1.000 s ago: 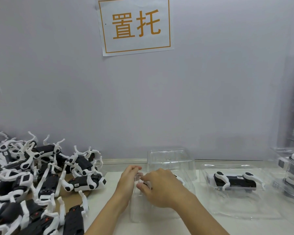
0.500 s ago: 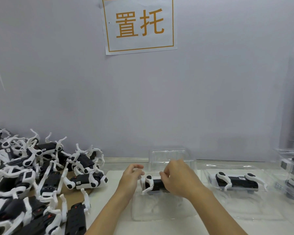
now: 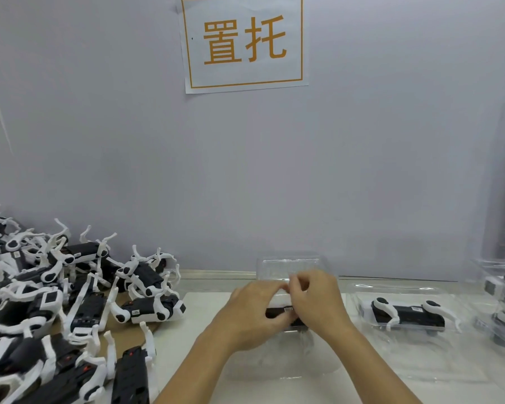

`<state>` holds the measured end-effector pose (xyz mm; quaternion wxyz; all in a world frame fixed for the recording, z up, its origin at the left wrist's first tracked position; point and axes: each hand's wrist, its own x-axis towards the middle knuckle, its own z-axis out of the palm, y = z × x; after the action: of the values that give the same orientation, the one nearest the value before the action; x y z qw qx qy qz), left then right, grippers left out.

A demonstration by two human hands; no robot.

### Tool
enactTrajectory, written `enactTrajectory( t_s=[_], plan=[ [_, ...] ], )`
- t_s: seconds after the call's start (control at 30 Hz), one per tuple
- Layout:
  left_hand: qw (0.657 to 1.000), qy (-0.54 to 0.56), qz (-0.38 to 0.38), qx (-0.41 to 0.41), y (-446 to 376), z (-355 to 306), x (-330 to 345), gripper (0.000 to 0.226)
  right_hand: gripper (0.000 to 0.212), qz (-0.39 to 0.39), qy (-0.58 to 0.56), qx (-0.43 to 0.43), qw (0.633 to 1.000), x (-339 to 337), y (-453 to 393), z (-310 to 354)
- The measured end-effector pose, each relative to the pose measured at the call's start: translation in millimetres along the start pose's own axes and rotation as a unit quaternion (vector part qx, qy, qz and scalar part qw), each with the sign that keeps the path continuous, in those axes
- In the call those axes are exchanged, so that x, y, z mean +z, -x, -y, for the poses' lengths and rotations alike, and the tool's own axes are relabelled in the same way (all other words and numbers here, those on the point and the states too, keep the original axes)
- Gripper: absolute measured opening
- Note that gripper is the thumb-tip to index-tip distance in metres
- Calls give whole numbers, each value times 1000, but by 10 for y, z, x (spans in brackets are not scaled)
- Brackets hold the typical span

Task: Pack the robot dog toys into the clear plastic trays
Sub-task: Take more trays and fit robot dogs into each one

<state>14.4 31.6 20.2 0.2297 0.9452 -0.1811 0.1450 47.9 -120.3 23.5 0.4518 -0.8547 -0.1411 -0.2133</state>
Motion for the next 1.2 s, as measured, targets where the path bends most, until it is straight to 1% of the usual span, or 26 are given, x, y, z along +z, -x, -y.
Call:
enactTrajectory(
  t_s=[0.07,0.13,0.23,0.33,0.47,0.57,0.67,0.77,0.87,0.93,1.03,1.13,1.2],
  plan=[
    [996,-60,58,-21,7,7,9,72,34,-67,-47,20,996,-23,-4,4],
    [991,-87,93,-45,14,12,-5,82,32,-79,-70,40,994,-32,-1,0],
    [986,-97,118,-73,29,-11,-9,84,33,-62,-72,54,994,-33,11,9],
    [986,-87,115,-84,37,-19,-14,83,34,-48,-69,51,995,-37,19,27],
    [984,-100,122,-81,27,1,-55,87,33,-55,-74,56,994,-29,7,17],
    [980,-120,133,-84,38,23,-85,90,34,-61,-108,60,990,-28,8,39],
    [982,-135,110,-75,50,52,-149,83,33,-74,-131,63,987,-52,-2,59],
    [984,-154,67,-54,40,66,-290,79,32,-112,-138,71,982,-106,-26,67],
    [982,-189,-6,-17,24,8,-427,83,30,-165,-209,83,960,-154,-18,69],
    [970,-231,-76,14,12,-88,-461,83,24,-182,-262,93,943,-173,-16,70],
    [945,-285,-156,36,16,-242,-415,81,16,-156,-338,94,923,-193,-11,74],
    [931,-312,-187,38,24,-290,-286,79,17,-107,-361,74,924,-182,8,72],
    [926,-321,-197,34,25,-281,-226,80,16,-101,-357,58,927,-170,22,61]
  ],
)
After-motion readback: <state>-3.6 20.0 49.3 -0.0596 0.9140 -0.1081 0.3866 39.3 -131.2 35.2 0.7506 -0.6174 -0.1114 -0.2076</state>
